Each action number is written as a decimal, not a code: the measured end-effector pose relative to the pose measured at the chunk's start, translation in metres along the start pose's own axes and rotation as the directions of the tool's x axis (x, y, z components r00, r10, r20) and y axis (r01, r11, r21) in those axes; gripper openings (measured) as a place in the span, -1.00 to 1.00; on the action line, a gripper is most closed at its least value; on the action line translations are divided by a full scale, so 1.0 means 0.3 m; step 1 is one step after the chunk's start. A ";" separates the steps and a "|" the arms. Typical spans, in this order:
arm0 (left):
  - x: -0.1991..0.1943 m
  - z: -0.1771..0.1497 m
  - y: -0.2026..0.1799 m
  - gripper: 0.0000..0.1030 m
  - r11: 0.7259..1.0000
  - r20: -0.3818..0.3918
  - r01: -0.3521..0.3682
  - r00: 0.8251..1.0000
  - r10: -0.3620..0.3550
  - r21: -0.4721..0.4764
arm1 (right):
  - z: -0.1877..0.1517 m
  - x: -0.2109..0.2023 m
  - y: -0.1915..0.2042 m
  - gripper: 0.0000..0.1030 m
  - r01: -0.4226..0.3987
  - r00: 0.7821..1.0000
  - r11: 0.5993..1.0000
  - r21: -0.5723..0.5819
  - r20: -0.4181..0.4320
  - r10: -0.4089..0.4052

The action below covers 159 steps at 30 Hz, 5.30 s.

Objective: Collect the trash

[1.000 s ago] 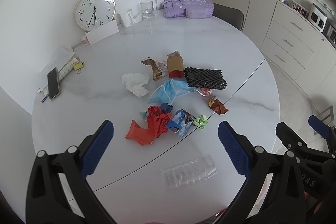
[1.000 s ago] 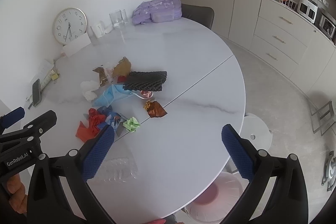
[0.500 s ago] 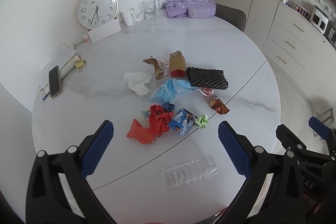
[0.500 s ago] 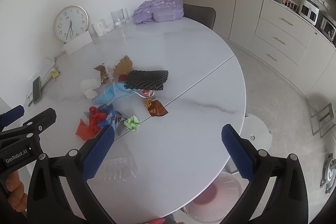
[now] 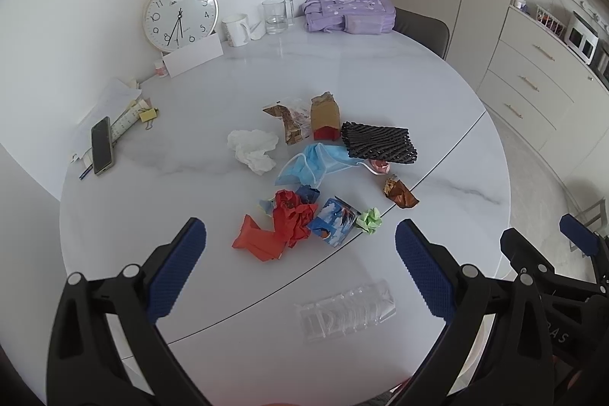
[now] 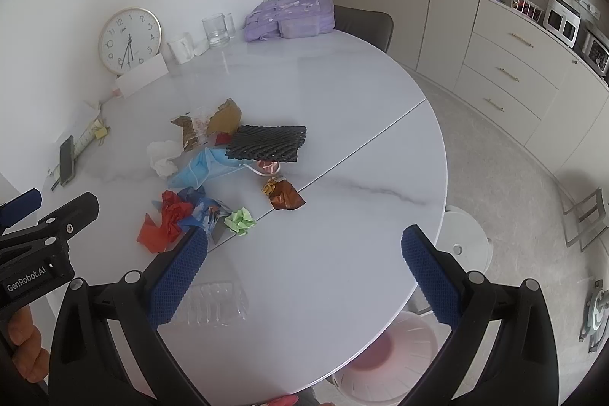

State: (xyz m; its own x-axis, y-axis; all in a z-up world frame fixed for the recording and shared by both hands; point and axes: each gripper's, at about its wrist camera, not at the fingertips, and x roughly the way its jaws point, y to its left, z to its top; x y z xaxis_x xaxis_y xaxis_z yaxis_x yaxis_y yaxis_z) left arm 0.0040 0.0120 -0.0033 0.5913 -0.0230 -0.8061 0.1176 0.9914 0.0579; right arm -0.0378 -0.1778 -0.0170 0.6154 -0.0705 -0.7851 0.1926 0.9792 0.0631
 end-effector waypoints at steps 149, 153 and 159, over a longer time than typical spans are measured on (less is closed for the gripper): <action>0.102 -0.166 0.196 0.21 0.986 -0.109 0.126 0.985 -0.138 -0.106 | 0.379 0.878 0.332 -0.80 -0.459 0.875 0.559 -0.691 -0.461 0.148; 0.116 -0.130 0.168 0.21 0.985 -0.116 0.160 0.979 -0.167 -0.065 | 0.503 0.821 0.251 -0.80 -0.458 0.878 0.675 -0.579 -0.413 0.241; 0.111 -0.072 -0.040 0.21 0.909 -0.144 0.376 0.924 -0.353 0.181 | 0.459 0.457 -0.079 -0.80 -0.400 0.914 0.881 -0.254 -0.190 0.360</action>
State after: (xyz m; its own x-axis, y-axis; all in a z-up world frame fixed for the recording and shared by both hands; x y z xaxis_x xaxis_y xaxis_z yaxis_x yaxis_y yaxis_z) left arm 0.0050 0.0020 -0.0435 0.3903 -0.3531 -0.8503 0.4733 0.8691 -0.1437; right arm 0.1471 -0.2370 -0.0412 0.4864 0.3240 -0.8114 -0.2708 0.9389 0.2126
